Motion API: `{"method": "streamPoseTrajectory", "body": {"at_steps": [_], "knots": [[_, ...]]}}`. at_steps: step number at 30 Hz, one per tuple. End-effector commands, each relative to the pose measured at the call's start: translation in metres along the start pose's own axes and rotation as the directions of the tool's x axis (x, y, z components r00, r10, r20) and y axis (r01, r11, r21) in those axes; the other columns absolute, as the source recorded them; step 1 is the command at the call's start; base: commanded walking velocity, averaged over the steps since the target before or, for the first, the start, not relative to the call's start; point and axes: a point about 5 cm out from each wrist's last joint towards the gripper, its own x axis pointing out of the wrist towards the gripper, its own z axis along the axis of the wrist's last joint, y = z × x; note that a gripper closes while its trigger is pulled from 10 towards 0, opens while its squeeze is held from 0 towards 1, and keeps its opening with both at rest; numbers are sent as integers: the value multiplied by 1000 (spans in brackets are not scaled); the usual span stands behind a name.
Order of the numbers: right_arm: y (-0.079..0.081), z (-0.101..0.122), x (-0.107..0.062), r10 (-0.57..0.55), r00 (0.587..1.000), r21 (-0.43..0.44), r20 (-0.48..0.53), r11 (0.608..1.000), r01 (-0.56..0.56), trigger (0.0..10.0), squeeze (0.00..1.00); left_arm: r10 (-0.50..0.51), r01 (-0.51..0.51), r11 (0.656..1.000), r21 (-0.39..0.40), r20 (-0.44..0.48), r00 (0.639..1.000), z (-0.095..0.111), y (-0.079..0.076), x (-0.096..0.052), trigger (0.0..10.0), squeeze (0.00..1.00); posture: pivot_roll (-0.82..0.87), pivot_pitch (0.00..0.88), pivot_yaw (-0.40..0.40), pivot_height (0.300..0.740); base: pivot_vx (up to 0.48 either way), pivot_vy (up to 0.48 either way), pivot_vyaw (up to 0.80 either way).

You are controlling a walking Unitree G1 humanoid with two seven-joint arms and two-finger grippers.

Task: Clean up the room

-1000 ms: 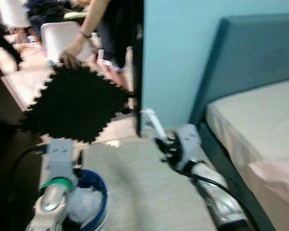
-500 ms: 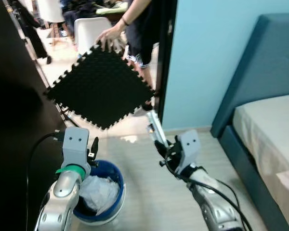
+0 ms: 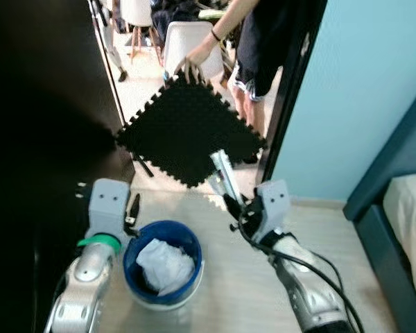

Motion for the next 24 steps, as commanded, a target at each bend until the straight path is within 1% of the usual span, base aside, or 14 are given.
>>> {"method": "streamPoseTrajectory", "body": {"at_steps": [1, 21, 22, 24], "knots": [[-1, -3, -3, -8, 1000, 9, -10, 1000, 8, 10000, 0, -7, 7, 1000, 1, -18, 1000, -5, -1, 0, 10000, 0, -47, 66, 85, 738, 0, 0, 712], [7, -1, -1, 19, 1000, 35, 19, 999, -20, 10000, 0, -13, 13, 1000, 8, -17, 1000, -3, -2, 0, 10000, 0, -43, 82, 94, 738, 0, 0, 704], [7, 0, -1, 15, 1000, 37, 25, 999, -16, 10000, 0, -13, 13, 1000, 9, -18, 1000, -3, -3, 0, 10000, 0, -45, 84, 94, 738, 458, 0, 594], [5, 2, 0, -13, 999, 54, 42, 998, 10, 10000, 0, -14, 14, 1000, 11, -21, 1000, -4, -4, 1, 10000, 0, -45, 85, 94, 738, 454, 0, 0]]}}
